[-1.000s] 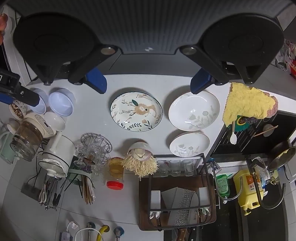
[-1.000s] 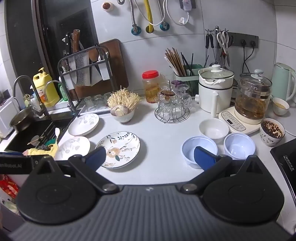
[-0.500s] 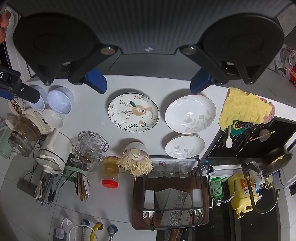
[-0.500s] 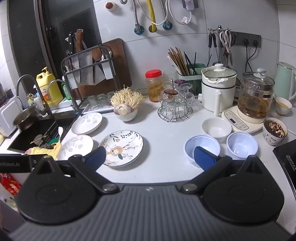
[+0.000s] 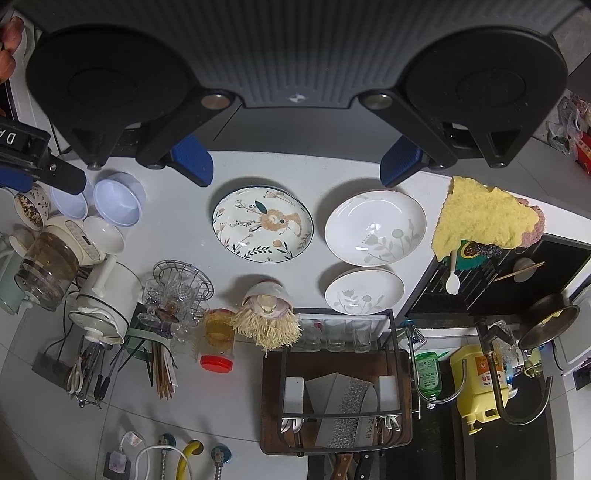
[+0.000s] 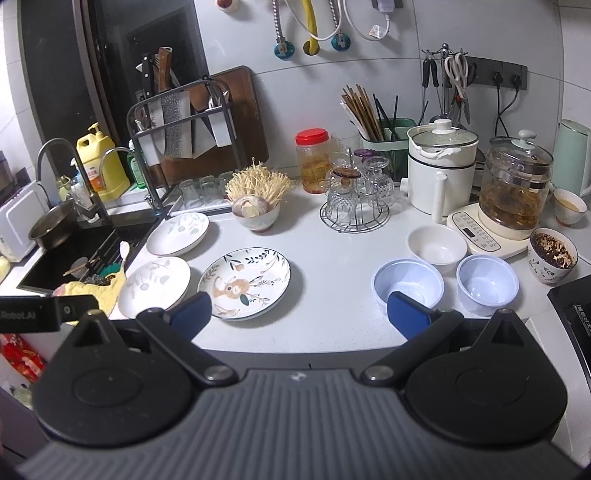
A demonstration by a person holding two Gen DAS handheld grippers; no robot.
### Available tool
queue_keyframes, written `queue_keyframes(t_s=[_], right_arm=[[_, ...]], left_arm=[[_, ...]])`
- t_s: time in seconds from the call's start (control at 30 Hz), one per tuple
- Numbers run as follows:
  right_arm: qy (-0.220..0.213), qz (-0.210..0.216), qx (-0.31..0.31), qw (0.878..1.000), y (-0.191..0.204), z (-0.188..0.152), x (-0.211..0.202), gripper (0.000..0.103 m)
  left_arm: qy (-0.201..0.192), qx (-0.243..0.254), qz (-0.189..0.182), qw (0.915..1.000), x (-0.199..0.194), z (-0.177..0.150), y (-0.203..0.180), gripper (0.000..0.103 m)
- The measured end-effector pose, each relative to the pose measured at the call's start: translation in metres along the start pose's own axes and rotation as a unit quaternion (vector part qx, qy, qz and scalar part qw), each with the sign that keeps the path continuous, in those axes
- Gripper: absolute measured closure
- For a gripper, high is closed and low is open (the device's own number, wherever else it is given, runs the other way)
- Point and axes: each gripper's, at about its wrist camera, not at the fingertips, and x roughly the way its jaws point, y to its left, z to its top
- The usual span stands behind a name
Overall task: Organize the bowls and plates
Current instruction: 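Move both grippers toward the white leaf-pattern plate beside the deer plate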
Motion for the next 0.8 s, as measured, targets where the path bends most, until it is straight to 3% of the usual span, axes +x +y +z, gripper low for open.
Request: queue_keyframes(t_s=[0.8], right_arm=[[0.002, 0.013, -0.006, 1.000, 0.004, 0.005, 0.001, 0.000]], left_arm=[[-0.018, -0.022, 0.007, 0.9996, -0.006, 0.008, 0.017, 0.004]])
